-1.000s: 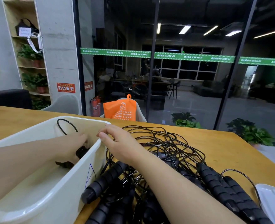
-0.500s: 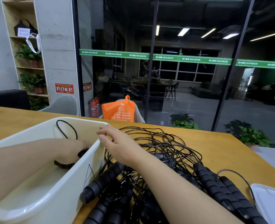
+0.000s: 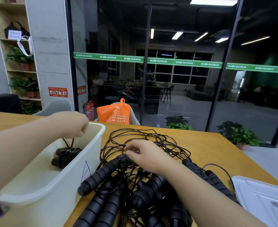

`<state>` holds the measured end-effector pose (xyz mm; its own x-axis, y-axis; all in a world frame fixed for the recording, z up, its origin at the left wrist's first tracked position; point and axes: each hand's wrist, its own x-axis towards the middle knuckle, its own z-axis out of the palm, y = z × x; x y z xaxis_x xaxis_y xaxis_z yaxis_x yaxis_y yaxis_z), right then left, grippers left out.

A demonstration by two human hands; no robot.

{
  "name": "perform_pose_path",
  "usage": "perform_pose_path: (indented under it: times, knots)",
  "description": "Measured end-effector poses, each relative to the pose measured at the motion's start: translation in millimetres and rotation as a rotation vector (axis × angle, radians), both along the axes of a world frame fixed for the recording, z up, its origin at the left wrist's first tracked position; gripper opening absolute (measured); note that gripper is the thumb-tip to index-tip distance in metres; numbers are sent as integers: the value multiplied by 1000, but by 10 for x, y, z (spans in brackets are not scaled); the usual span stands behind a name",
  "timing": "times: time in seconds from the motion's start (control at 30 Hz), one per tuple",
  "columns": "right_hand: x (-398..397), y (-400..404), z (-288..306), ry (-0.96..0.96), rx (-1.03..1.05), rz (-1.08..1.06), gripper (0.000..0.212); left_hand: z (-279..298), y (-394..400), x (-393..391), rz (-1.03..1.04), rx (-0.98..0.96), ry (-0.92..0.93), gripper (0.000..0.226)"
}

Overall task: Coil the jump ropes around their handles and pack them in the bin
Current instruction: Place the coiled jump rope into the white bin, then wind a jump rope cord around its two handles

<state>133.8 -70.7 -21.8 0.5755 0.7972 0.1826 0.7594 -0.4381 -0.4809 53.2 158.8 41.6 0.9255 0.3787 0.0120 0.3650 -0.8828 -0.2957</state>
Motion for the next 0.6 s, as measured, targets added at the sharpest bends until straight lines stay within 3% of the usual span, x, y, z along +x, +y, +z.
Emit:
perform_pose_path:
  times: [0.3, 0.4, 0.53, 0.6]
  knots:
    - [-26, -501, -134, -11, -83, -130, 23, -116, -552, 12, -220, -130, -282, 6]
    - [-42, -660, -195, -14, -153, -144, 26, -180, -783, 11, -242, -192, -200, 5]
    - [-2, -864, -278, -46, -201, -245, 36, -253, -1031, 12, -164, -266, 115, 40]
    - [36, -947, -337, -27, -178, -313, 42, -347, -1111, 63, -135, -297, 187, 54]
